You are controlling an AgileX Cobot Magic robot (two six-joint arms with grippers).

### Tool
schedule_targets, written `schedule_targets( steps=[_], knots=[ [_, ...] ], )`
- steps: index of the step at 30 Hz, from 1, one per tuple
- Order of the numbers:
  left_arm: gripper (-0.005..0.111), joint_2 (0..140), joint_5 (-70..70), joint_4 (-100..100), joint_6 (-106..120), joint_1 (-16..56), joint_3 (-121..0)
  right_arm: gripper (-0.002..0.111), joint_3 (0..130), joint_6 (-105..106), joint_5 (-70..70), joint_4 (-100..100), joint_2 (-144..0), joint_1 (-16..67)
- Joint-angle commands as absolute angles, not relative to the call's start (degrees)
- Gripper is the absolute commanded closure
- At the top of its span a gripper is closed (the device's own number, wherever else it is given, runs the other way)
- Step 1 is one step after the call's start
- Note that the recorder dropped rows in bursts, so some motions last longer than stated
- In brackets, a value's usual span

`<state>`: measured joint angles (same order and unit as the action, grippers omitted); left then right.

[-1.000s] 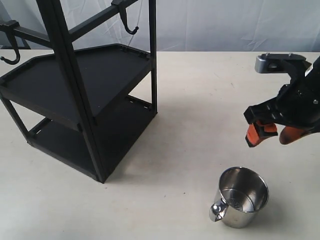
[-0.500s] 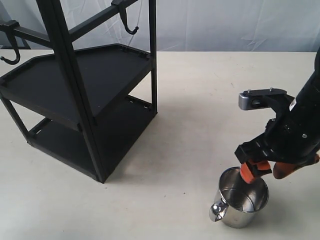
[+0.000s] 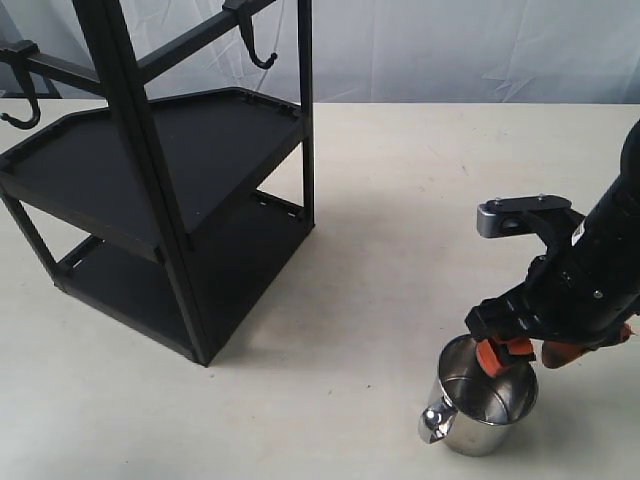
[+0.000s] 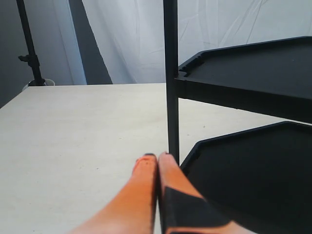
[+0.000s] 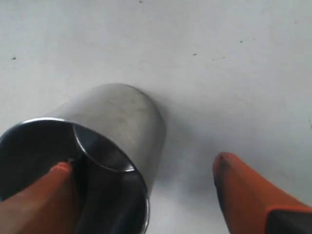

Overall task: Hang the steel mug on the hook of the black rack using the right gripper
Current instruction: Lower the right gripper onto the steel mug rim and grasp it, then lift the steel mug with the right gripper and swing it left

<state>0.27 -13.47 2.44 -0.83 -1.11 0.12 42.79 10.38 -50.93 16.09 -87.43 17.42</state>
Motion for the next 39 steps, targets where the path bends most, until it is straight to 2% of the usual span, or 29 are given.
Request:
schedule_targets(
  steps=[1,6,7,9,17,25,39],
  knots=[
    [0.105,0.00,-13.22,2.62,-0.96,-1.04,0.00,0.054,42.47,10.54,-50.62,17.59,-89.56,17.48],
    [0.105,0.00,-13.22,2.62,-0.96,-1.04,0.00,0.089,42.47,10.54,-49.73,18.44,-90.24,17.48],
    [0.105,0.00,-13.22,2.62,-0.96,-1.04,0.00,0.099,42.47,10.54,-49.58,18.44,-90.24,17.48],
    [0.105,0.00,-13.22,2.62,-0.96,-1.04,0.00,0.109,42.47,10.65,-49.58,18.58,-90.24,17.48],
    [0.105,0.00,-13.22,2.62,-0.96,-1.04,0.00,0.109,42.47,15.05,-49.36,27.03,-90.24,17.48],
    [0.105,0.00,-13.22,2.62,-0.96,-1.04,0.00,0.109,42.47,35.33,-59.06,60.24,-90.24,18.28],
    [0.105,0.00,-13.22,2.62,-0.96,-1.04,0.00,0.109,42.47,35.84,-56.04,93.02,-89.37,34.99]
  ],
)
